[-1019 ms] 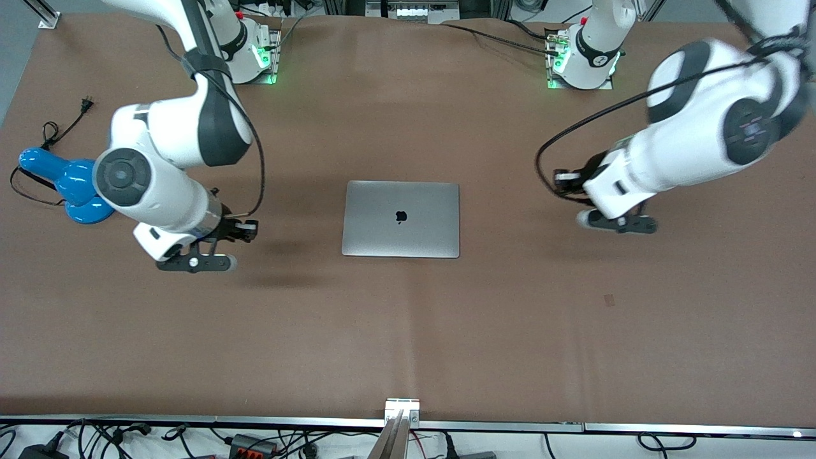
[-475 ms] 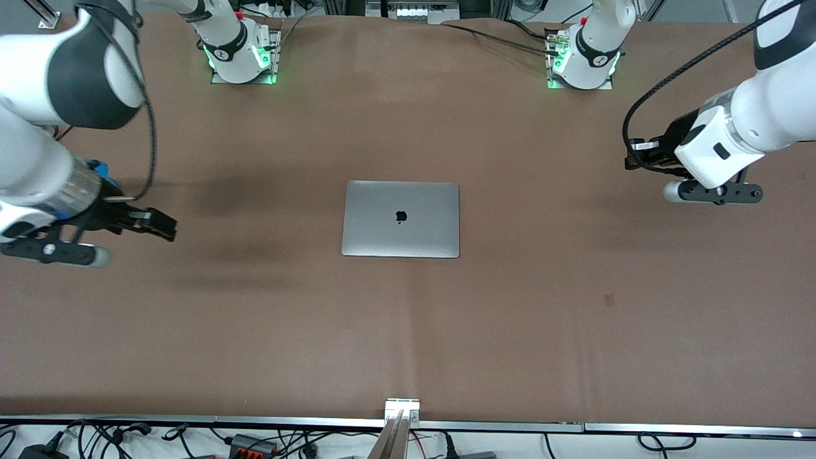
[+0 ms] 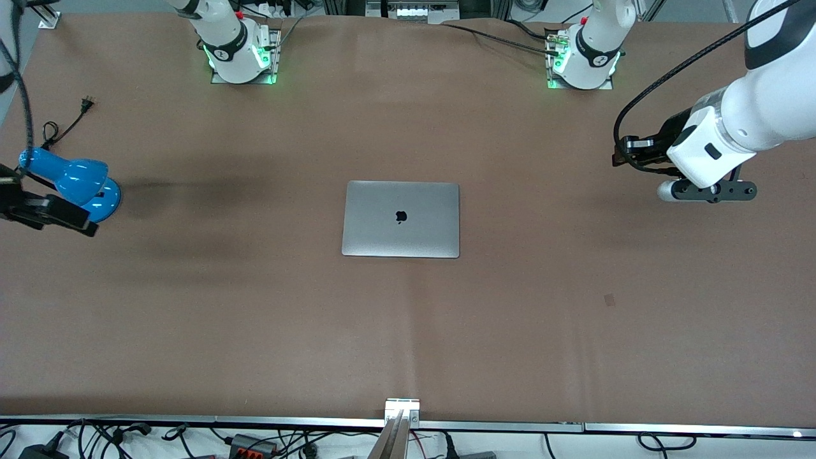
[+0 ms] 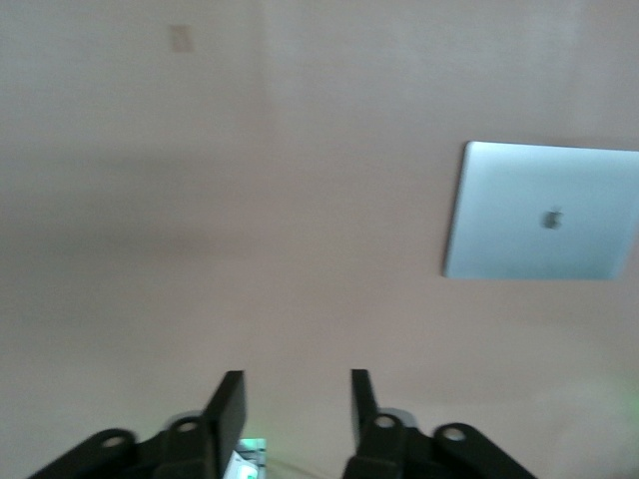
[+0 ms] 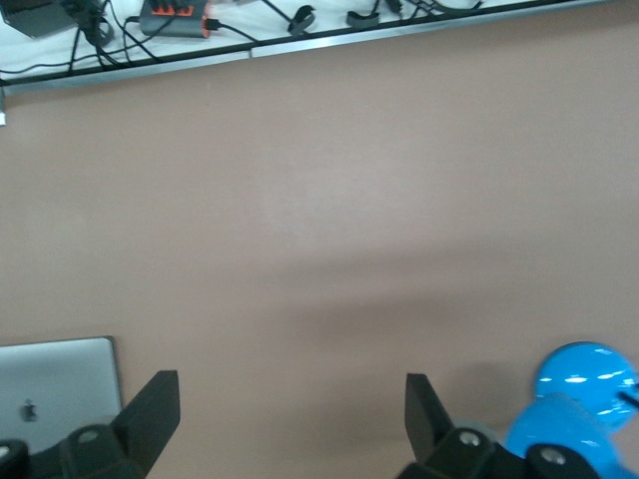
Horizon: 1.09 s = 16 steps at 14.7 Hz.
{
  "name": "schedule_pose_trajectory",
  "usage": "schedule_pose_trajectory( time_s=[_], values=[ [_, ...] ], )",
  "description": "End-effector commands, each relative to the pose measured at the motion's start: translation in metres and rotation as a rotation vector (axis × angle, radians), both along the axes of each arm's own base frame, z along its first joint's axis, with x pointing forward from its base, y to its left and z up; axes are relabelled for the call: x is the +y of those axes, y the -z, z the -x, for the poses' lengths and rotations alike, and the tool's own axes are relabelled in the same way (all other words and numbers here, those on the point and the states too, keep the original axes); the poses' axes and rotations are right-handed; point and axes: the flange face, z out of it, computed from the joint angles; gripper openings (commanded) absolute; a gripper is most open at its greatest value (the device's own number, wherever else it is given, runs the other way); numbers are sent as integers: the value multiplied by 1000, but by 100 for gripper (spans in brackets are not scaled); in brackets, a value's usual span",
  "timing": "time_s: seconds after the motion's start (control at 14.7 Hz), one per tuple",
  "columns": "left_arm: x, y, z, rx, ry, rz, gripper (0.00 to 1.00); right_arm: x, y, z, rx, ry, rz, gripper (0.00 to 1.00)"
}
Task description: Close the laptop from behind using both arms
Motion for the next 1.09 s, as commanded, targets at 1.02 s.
schedule_pose_trajectory(
  time_s=[1.02],
  values=[
    [38, 16, 31, -118, 32, -42, 100, 0, 11, 88, 62, -95, 64, 100]
  ],
)
